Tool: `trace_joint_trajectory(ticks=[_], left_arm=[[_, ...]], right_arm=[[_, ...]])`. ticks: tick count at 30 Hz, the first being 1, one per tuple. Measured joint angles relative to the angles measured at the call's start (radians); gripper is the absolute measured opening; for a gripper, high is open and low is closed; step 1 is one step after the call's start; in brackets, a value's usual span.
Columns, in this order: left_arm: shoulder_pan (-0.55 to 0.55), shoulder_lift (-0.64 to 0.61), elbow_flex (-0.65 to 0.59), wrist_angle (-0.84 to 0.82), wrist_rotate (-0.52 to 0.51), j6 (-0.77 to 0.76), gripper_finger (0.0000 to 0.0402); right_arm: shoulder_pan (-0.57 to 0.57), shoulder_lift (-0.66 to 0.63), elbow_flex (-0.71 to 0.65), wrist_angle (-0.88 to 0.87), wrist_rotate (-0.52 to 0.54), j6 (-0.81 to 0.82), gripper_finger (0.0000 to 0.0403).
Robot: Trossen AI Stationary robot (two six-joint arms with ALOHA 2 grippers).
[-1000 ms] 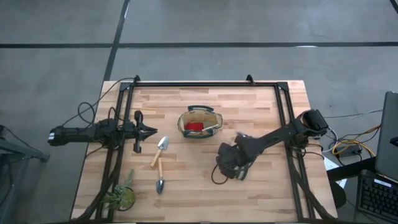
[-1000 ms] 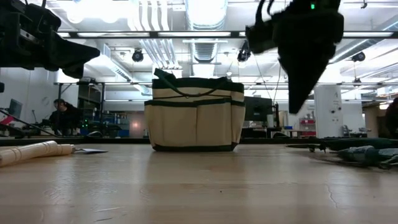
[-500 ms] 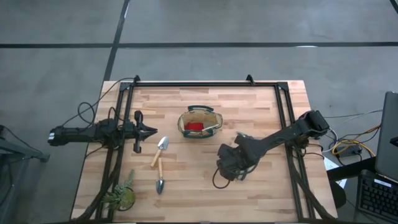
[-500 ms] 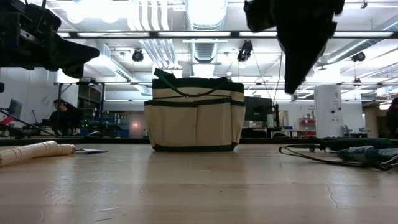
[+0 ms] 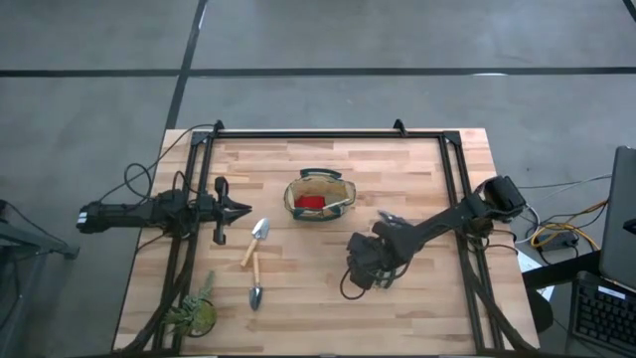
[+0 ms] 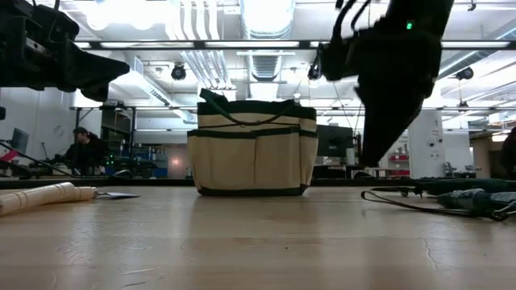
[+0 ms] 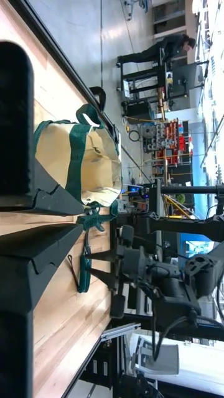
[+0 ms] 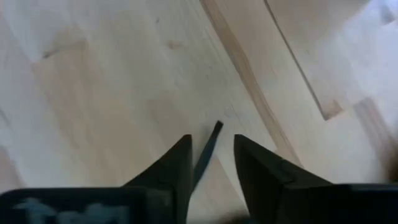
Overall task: Pick & Place Garden tools in Gardening bag
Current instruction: Put the bottom green shear scissors into the light brown gardening bag
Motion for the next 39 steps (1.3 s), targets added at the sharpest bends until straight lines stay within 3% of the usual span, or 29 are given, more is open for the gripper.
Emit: trace_joint_trajectory(ticks=[10,26,32,39], left_arm=[[0.0,0.0,0.0,0.0,0.0,0.0,0.0037],[0.0,0.0,0.0,0.0,0.0,0.0,0.0037],[0.0,0.0,0.0,0.0,0.0,0.0,0.0037],[0.0,0.0,0.0,0.0,0.0,0.0,0.0037]], right_arm=[[-0.047,0.0,-0.092,0.066,-0.023,0.027,0.0157],[-0.047,0.0,-0.16,0.233,-0.056,0.026,0.0128],[-0.047,0.0,-0.171,0.234,-0.056,0.03,0.0099],[-0.047,0.0,-0.168,0.234,-0.072,0.009,0.0018]])
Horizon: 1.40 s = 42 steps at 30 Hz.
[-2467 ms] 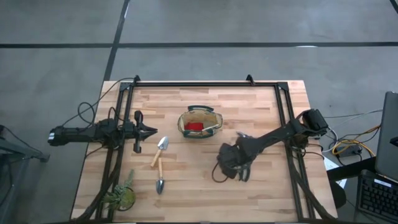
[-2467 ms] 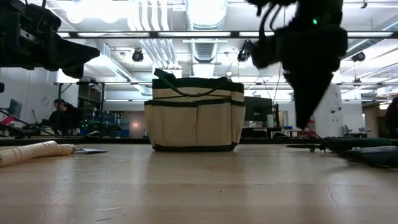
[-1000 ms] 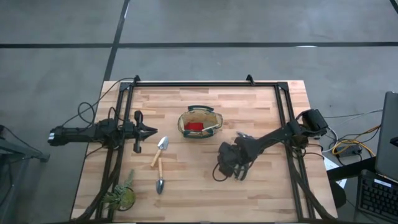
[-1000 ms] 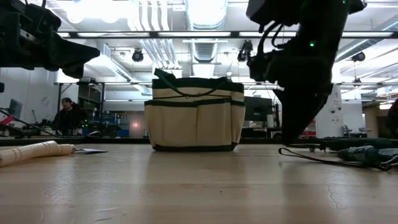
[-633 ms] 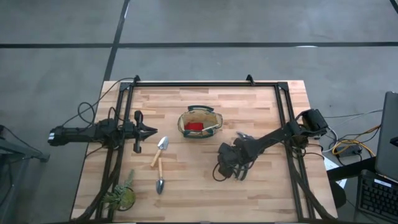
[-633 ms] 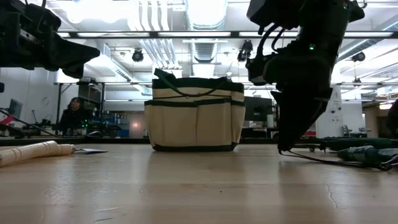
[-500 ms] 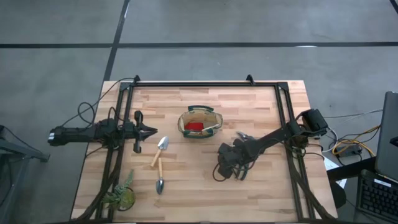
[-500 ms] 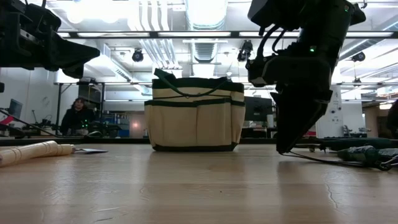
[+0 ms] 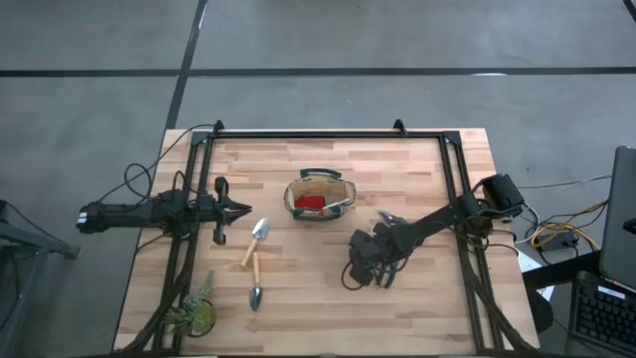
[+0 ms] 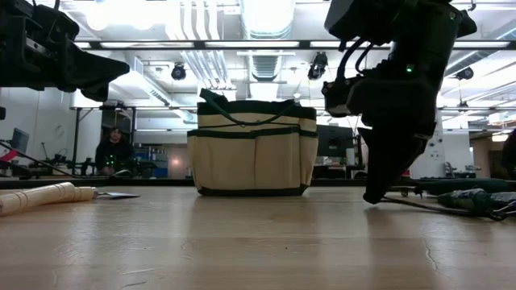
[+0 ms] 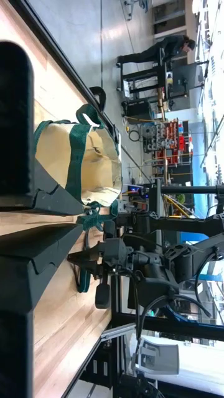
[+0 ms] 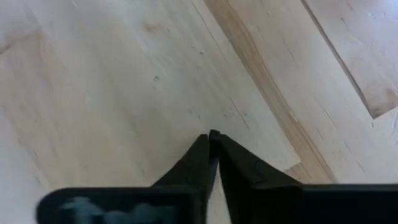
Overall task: Pick & Place Garden tools in Gardening bag
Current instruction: Put the bottom green shear scissors into the light brown gardening bag
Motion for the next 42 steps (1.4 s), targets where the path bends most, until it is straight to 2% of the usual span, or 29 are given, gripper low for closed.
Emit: trace_joint_trajectory(ticks=[10,24,35,42], left_arm=[[0.0,0.0,0.0,0.0,0.0,0.0,0.0037],[0.0,0.0,0.0,0.0,0.0,0.0,0.0037],[0.0,0.0,0.0,0.0,0.0,0.0,0.0037],[0.0,0.0,0.0,0.0,0.0,0.0,0.0037]], right_arm=[[0.0,-0.003,0.082,-0.028,0.017,-0.076,0.0012],[0.04,-0.004,0.416,-0.521,0.303,-0.118,0.0011],[0.04,-0.009,0.583,-0.727,0.427,-0.125,0.0011],[0.037,-0.062,0.602,-0.745,0.473,-0.129,0.0011]])
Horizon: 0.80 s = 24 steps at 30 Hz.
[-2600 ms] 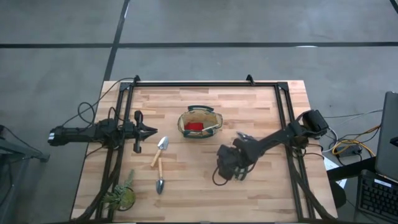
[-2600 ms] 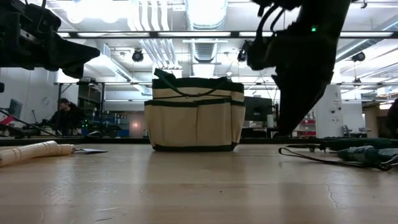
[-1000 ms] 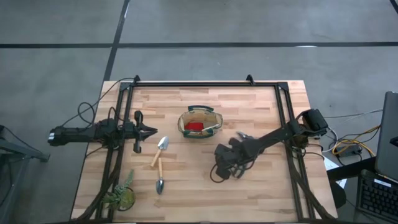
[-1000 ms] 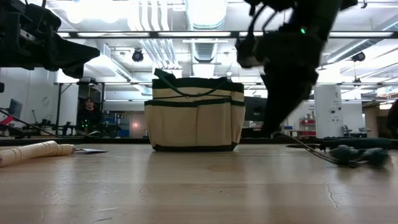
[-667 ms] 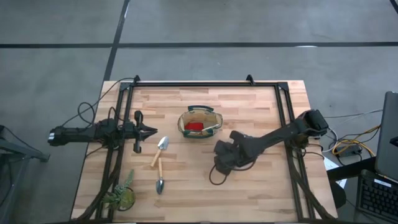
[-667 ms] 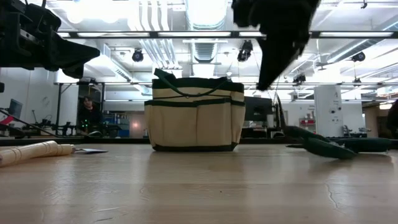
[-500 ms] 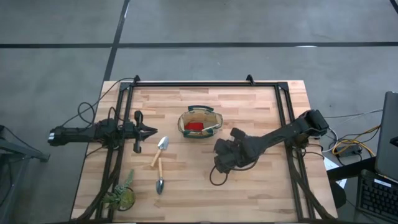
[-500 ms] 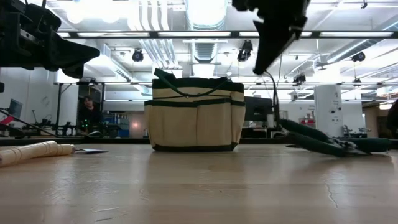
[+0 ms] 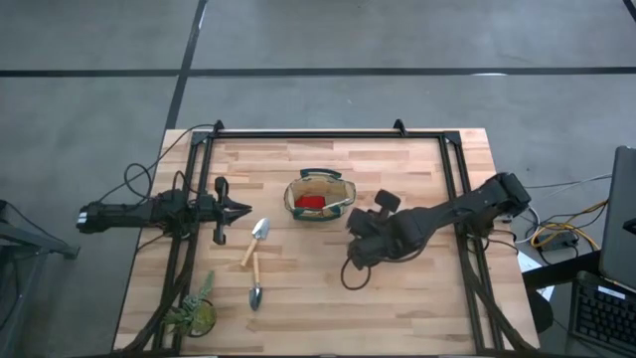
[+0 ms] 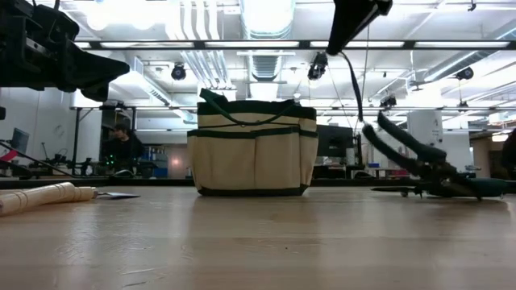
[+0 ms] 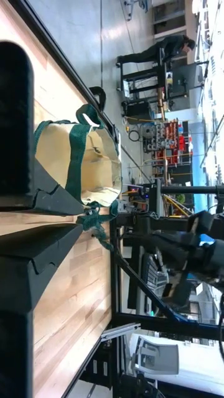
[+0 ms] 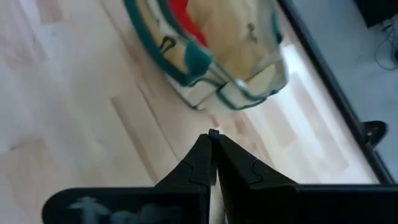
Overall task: Pick & Place Garden tools in Gardening bag
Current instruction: Put the bottom green shear scissors into the light brown gardening bag
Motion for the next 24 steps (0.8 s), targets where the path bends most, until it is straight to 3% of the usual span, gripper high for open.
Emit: trace_joint_trajectory(ticks=[14,24], left_arm=[[0.0,0.0,0.0,0.0,0.0,0.0,0.0037],[0.0,0.0,0.0,0.0,0.0,0.0,0.0037]], right_arm=[[-0.019,-0.162,0.0,0.012,0.126,-0.043,0.0011],[-0.066,-0.224,0.0,0.081,0.156,-0.127,0.0011]])
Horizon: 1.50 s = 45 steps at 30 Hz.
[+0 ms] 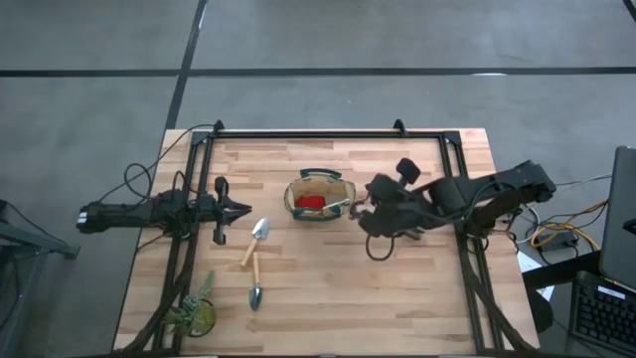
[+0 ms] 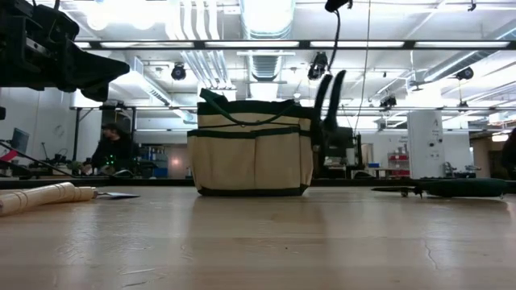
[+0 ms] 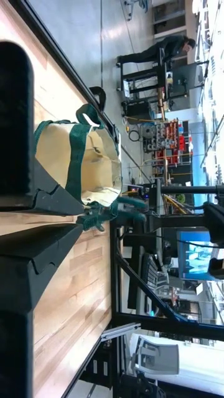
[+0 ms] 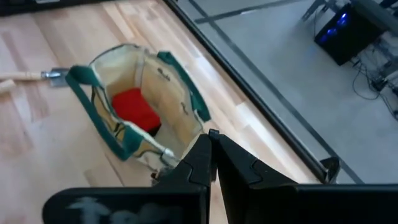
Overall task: Pick & Place Garden tools in Gardening bag
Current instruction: Put the bottom green shear scissors into the light brown gardening bag
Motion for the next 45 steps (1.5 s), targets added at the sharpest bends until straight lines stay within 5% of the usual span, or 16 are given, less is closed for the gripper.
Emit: trace_joint_trajectory(ticks=[45], left_arm=[[0.0,0.0,0.0,0.0,0.0,0.0,0.0037]], right_arm=[[-0.181,-0.074,0.103,0.265,0.022,-0.33,0.0011]])
